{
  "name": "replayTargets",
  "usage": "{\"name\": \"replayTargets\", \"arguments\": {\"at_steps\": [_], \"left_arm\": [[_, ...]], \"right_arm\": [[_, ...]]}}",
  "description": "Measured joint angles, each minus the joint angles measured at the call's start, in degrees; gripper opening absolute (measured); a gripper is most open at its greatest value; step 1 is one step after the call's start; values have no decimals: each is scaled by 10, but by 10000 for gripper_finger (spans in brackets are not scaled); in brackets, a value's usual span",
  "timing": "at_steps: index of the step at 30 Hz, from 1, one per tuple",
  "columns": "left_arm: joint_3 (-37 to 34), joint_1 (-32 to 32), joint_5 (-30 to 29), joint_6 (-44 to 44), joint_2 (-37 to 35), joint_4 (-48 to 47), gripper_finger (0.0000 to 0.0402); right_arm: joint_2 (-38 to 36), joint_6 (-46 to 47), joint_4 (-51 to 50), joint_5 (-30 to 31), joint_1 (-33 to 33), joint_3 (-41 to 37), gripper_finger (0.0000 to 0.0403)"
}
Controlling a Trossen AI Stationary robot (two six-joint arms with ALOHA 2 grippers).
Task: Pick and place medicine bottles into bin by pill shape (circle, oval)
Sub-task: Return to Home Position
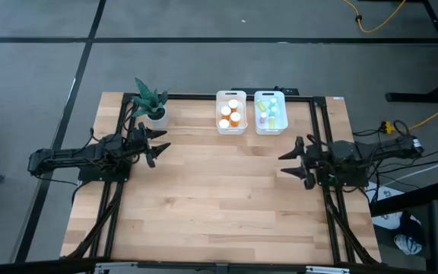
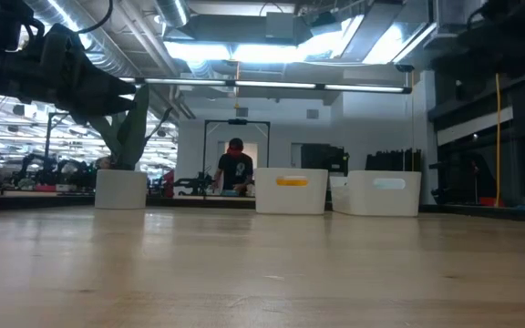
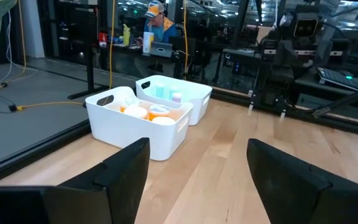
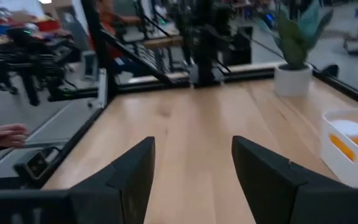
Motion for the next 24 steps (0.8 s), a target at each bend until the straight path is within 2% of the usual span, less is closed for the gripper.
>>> {"name": "replayTargets", "arguments": {"at_steps": [6,12,24], "left_arm": [[0,0,0,0,0,0,260],[0,0,0,0,0,0,260],[0,0,0,0,0,0,260]], "right_arm": [[-97,-9,0,-33,0,-43,216],[-155,-19,-2,-44,0,-78,216],[-152,-36,-1,-43,0,-96,216]]}}
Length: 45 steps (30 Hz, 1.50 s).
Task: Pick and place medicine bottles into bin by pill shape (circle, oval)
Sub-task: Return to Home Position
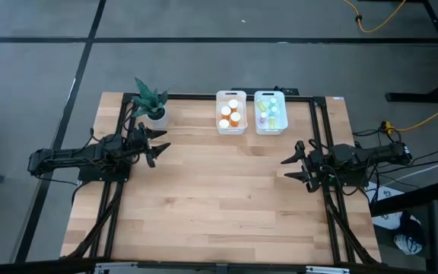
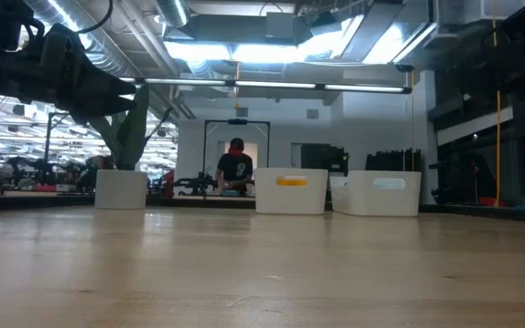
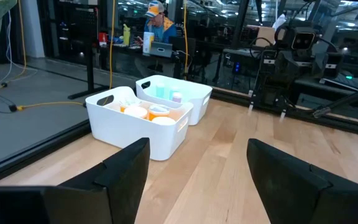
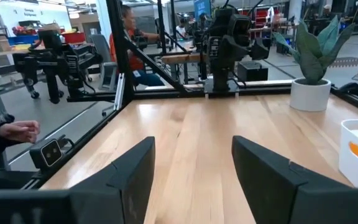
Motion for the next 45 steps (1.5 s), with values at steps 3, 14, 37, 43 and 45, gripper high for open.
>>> {"name": "replayTargets", "arguments": {"at_steps": [3,14,37,43,45], "left_arm": [[0,0,0,0,0,0,260],[0,0,0,0,0,0,260],[0,0,0,0,0,0,260],[0,0,0,0,0,0,260],[0,0,0,0,0,0,260]], "right_arm": [[0,-4,0,-1,0,0,216],[0,-13,0,-1,0,0,216],[0,-15,0,-1,0,1,216],[0,-15,0,-1,0,1,216],[0,-15,0,-1,0,1,216]]}}
